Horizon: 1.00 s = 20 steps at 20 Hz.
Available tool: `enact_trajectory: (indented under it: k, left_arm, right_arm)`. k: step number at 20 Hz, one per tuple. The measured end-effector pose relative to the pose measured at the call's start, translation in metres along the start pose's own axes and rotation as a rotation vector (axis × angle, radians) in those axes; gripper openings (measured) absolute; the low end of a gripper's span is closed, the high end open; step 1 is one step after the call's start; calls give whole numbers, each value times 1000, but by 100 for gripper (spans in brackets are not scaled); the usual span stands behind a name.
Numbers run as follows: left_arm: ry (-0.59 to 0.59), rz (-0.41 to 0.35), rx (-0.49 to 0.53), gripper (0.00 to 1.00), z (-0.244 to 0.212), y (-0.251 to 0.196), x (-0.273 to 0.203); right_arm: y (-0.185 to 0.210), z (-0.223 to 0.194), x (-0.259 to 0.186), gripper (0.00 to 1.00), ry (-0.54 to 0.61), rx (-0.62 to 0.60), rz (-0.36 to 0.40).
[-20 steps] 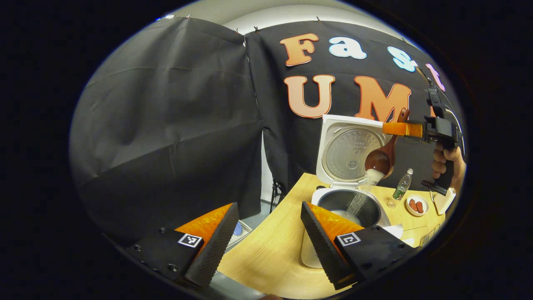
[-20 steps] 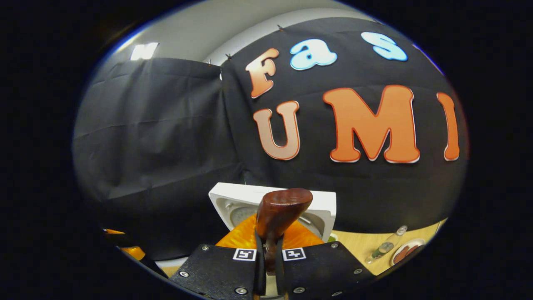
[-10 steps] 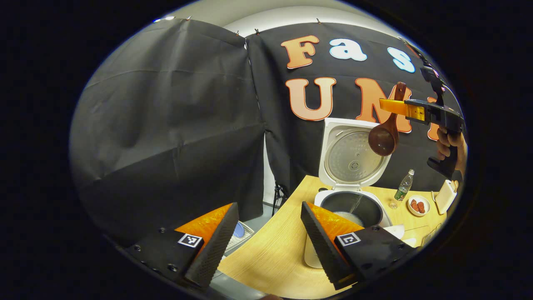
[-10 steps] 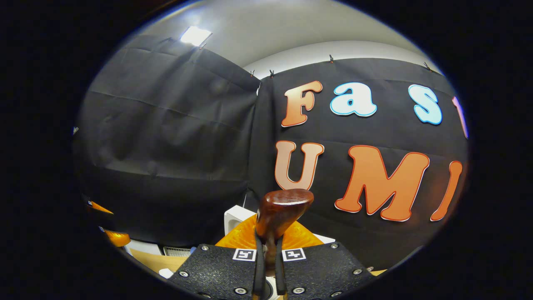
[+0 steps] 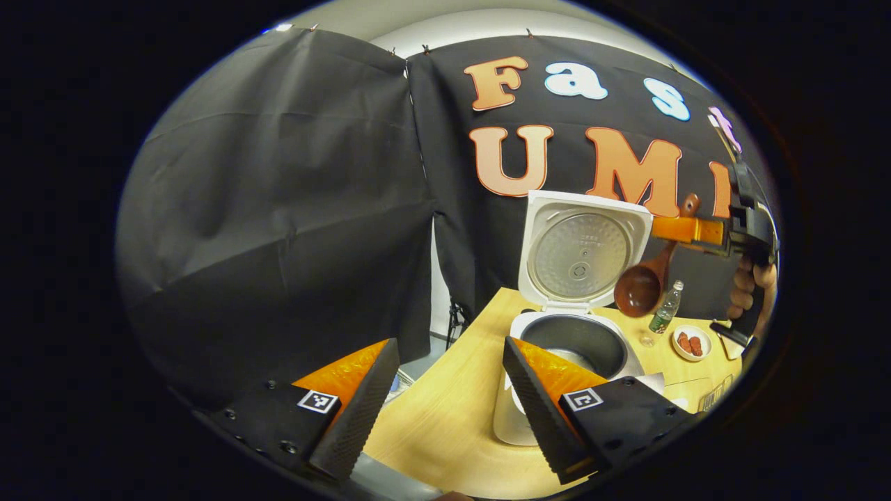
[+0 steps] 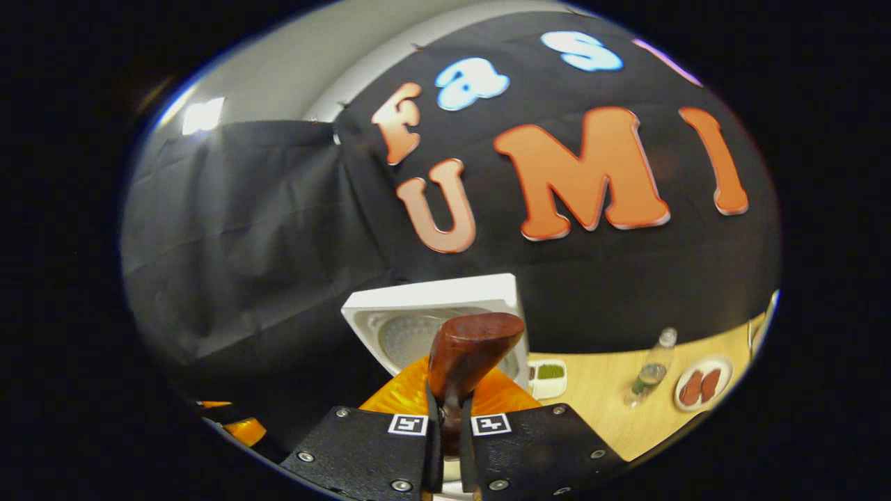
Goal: Close the left gripper, press the button to open the rice cooker; take a wooden spoon from the chopstick holder with the right hand, scoop a spoonful of rice and pour it into the rice cooker, then put the wooden spoon back into the chopstick holder.
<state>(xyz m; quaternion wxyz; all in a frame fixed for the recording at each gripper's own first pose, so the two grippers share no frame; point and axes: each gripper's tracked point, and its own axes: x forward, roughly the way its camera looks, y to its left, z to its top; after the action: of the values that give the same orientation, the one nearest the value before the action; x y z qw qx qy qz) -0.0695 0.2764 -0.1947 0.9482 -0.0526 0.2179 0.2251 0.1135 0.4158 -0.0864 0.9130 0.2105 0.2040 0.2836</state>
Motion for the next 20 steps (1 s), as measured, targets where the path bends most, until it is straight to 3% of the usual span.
enact_trajectory:
  k: [5,9,12,16,20]
  left_arm:
    - [11,-50,-8,100,-1,-37,-1]
    - [27,-108,2,96,-4,-80,-6]
    - [36,-151,14,100,-4,-110,-12]
    - [35,-189,28,100,1,-141,-19]
    - [28,-200,35,100,8,-160,-31]
  right_arm:
    - [-110,-22,-65,8,19,313,-177]
    - [-204,-59,-148,8,6,430,-350]
    - [-260,-65,-203,9,-31,507,-465]
    - [-321,-56,-268,9,-102,502,-588]
    - [-361,-49,-306,10,-138,414,-642]
